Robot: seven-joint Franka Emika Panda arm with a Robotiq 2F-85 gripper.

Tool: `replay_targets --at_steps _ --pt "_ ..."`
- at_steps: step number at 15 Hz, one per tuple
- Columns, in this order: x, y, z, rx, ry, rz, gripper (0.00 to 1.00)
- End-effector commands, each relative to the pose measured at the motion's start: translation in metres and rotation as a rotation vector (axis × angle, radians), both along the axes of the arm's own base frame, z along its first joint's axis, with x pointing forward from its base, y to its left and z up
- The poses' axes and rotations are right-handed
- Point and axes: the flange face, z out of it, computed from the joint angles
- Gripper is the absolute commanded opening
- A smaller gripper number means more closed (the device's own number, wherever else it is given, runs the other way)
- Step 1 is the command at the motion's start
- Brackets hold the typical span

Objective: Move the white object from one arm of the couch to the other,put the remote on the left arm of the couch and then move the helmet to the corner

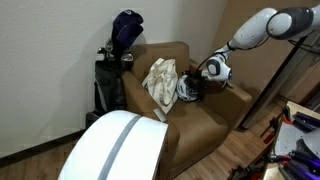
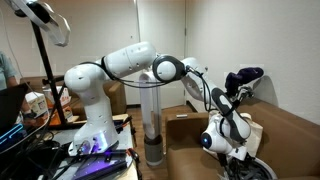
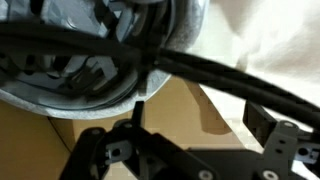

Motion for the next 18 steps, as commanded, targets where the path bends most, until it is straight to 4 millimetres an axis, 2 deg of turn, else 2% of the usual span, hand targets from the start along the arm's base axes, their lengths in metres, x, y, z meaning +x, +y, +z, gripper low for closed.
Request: replay_targets --at_steps 1,2,4,6,16,17,18 --pt "-0.007 0.014 0.011 0.060 -0.082 0.070 1.00" --pt "-0.009 0.022 0.028 0.074 -0.119 0.109 1.00" --pt "-0.020 0.026 0.041 0.099 -0.134 0.191 1.00" --pt "-0.040 0.023 0.056 0.114 -0.106 0.301 1.00" --pt "-0.148 -0.027 0.145 0.128 -0.002 0.938 1.00" --pt "-0.128 -0.025 0.123 0.128 0.006 0.880 1.00" --pt "-0.132 -0.031 0.129 0.126 0.005 0.883 1.00"
